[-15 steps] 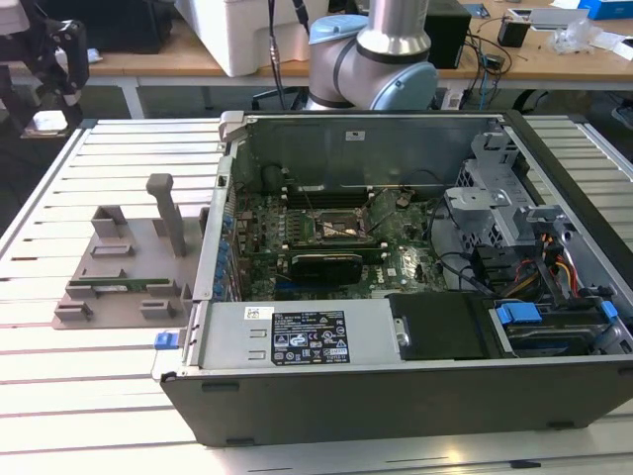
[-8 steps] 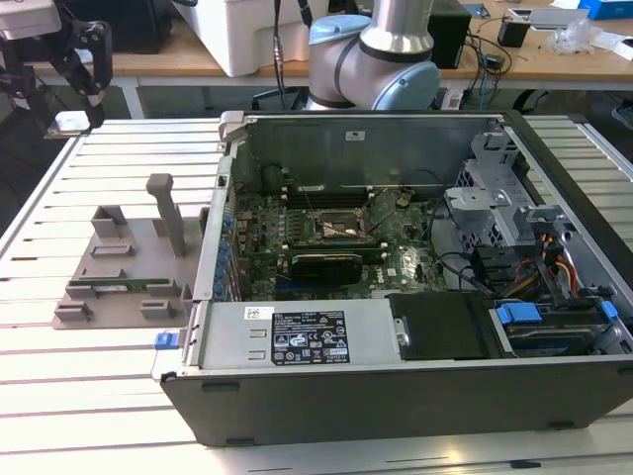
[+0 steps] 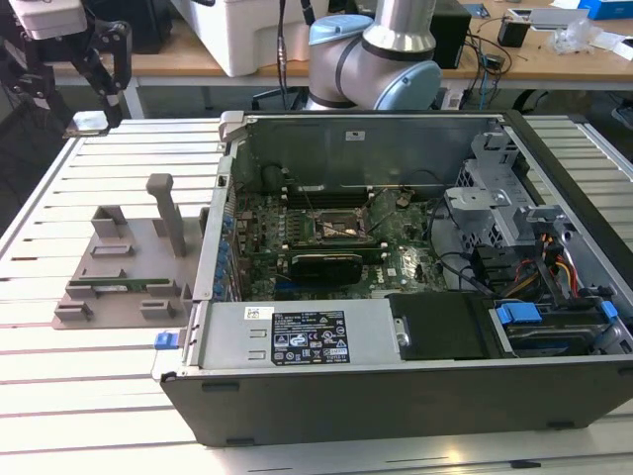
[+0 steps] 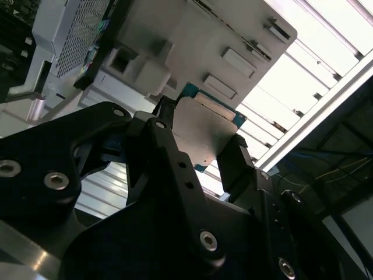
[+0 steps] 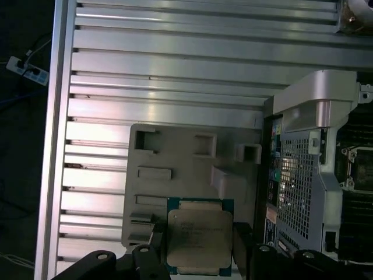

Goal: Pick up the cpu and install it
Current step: 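Pick up the cpu and move it towards the insertion slot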

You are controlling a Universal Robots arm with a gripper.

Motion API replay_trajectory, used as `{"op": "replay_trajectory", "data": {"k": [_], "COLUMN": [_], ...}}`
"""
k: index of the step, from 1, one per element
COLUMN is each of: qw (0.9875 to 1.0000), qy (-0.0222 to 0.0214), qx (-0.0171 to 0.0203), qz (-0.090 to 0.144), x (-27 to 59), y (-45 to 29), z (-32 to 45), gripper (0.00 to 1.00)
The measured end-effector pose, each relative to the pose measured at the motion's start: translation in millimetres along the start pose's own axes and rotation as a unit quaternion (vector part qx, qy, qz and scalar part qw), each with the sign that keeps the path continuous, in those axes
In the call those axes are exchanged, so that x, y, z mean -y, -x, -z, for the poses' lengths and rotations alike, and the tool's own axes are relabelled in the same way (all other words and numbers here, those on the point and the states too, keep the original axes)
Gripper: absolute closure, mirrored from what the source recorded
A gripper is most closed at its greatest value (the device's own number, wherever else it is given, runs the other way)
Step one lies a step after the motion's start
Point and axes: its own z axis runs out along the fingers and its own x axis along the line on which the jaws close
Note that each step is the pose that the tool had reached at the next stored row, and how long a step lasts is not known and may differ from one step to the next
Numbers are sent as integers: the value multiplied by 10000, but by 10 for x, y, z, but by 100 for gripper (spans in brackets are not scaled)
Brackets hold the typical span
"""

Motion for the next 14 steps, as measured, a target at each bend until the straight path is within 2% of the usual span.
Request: {"op": "replay_trajectory", "data": {"k": [2,12,14], "qw": [10000,10000,10000], "qy": [0,-4,-7], "qx": [0,0,-1], "qz": [0,0,0], "x": [6,24,30], "y": [87,359,437], "z": [0,-2,-3], "gripper": [46,46,46]}}
